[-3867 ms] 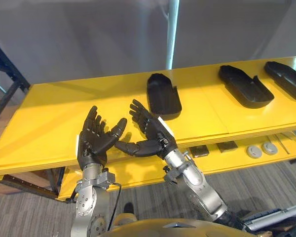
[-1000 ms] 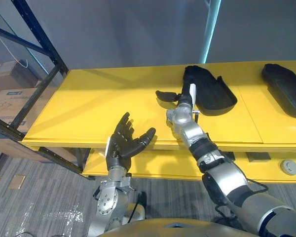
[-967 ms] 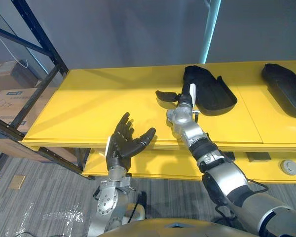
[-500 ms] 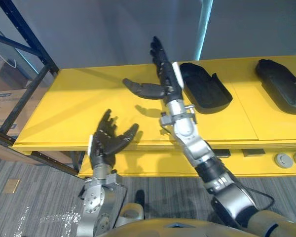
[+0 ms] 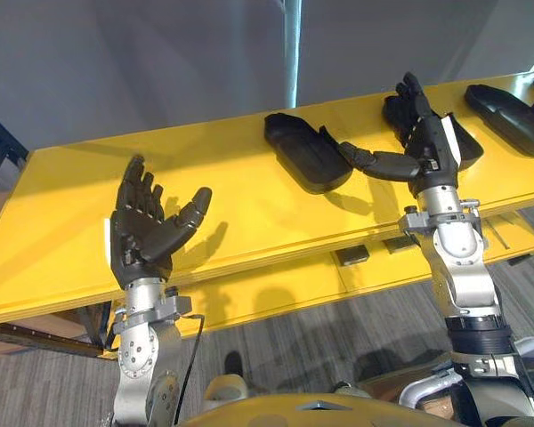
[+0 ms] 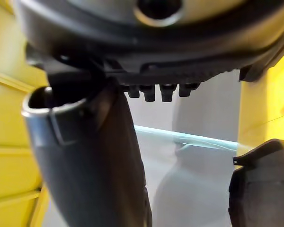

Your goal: Walk over and take three plastic housings, then place them on the shelf

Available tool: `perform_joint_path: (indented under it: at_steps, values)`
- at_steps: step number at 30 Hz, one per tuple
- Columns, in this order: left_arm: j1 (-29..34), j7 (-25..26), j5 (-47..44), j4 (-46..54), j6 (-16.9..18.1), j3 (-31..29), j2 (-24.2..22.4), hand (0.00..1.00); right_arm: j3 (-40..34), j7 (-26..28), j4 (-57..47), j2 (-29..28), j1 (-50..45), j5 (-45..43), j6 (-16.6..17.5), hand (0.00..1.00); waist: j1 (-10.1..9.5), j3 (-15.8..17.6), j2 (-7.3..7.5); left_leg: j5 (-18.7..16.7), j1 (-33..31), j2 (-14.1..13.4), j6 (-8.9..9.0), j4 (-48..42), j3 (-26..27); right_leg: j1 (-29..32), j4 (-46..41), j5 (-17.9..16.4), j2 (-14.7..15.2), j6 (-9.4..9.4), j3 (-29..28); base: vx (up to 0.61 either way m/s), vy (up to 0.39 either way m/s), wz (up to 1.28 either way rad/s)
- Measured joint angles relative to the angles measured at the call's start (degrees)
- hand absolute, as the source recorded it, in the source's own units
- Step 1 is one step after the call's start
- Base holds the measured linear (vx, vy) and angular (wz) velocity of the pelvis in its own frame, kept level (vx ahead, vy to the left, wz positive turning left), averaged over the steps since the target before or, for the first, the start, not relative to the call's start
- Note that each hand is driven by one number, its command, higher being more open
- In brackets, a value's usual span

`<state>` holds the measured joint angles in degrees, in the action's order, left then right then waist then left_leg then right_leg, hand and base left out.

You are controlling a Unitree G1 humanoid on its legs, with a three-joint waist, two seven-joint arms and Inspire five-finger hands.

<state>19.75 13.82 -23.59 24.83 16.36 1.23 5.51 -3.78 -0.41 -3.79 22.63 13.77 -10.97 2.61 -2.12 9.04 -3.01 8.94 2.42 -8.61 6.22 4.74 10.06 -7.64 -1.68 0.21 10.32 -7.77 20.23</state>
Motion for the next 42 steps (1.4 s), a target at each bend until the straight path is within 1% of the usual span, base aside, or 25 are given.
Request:
perform_joint_path:
  at_steps: [3,6,7,12,18,25,31,36,39,42]
  values:
    - [0.0,0.0,0.0,0.0,0.0,-0.5,0.0,1.00,0.0,3.4,2.6,0.0,-0.9,-1.1,0.0,1.00,0.37,-0.1,-0.05,0.0,0.0,0.0,-0.01,0.0,-0.2,-0.2,0.0,0.0,0.0,0.00,0.2,-0.01,-0.003,0.02]
    - [0.2,-0.4,-0.1,0.0,-0.1,-0.5,0.0,1.00,0.7,4.6,8.4,-0.4,-2.1,-1.1,-0.1,1.00,0.30,-0.2,0.12,0.3,0.0,0.1,-0.11,0.1,-0.8,-0.5,0.0,0.0,0.0,0.00,0.6,-0.02,-0.010,0.08]
    - [0.3,-0.9,-0.1,-0.1,-0.1,-0.5,0.0,1.00,0.8,4.7,11.1,-0.5,-2.2,-1.1,-0.1,1.00,0.24,-0.2,0.11,0.3,-0.1,0.1,-0.12,0.1,-0.9,-0.5,0.0,0.0,0.0,-0.01,0.7,-0.02,-0.008,0.06]
    - [0.7,-3.2,-0.1,-0.8,-0.2,-0.5,0.0,1.00,0.8,4.3,17.3,-0.5,-3.1,-1.3,-0.7,1.00,-0.48,-0.3,0.02,0.7,-0.6,0.1,-0.16,0.1,-1.8,-0.6,0.0,0.0,-0.1,0.00,1.5,-0.01,-0.011,0.08]
    - [1.1,-4.4,-0.1,-0.8,-0.3,-0.6,0.1,1.00,0.7,3.4,20.0,-0.5,-2.9,-1.7,-0.6,1.00,-0.76,-0.6,-0.11,1.1,-1.1,0.1,-0.21,0.1,-2.3,-0.4,0.0,0.1,-0.2,0.14,1.8,-0.01,-0.007,0.04]
    - [1.1,-5.8,-0.1,-0.8,-0.4,-0.6,0.1,1.00,0.7,3.9,25.0,-0.5,-0.4,-2.1,1.7,1.00,-0.93,-0.9,-0.48,1.3,-1.2,0.1,-0.12,0.3,-2.5,-0.4,0.8,0.4,-0.4,0.53,1.9,-0.02,-0.008,0.01]
    - [1.0,-6.9,-0.1,-0.8,-0.6,-0.6,0.1,1.00,1.0,3.9,29.2,-0.5,2.5,-4.0,2.7,1.00,-0.91,-1.1,-0.75,1.6,-1.5,0.1,-0.04,0.3,-2.9,-0.4,0.9,0.6,-0.5,0.62,2.4,-0.01,-0.008,0.02]
    - [1.0,-7.7,-0.1,-0.8,-1.8,-0.6,0.2,1.00,1.0,4.2,32.6,-0.5,5.4,-4.1,2.9,1.00,-1.05,-1.1,-0.78,2.0,-1.9,0.1,-0.33,0.1,-3.6,-0.4,0.9,0.7,-0.5,0.70,3.1,-0.01,-0.020,0.07]
    - [1.0,-8.1,-0.1,-0.8,-1.8,-0.6,0.2,1.00,1.2,5.2,34.5,-0.5,6.9,-6.3,2.9,1.00,-1.33,-1.2,-0.90,2.0,-1.9,0.1,-0.34,0.1,-3.7,-0.5,0.9,0.7,-0.5,0.70,3.2,0.00,-0.008,0.01]
    - [1.0,-8.2,-0.2,-0.9,-1.8,-0.6,0.2,1.00,1.7,5.7,35.2,-0.4,7.9,-6.3,3.0,1.00,-1.63,-1.2,-0.99,2.1,-1.9,0.1,-0.32,0.1,-3.9,-0.6,0.9,0.7,-0.5,0.71,3.3,0.00,0.000,0.00]
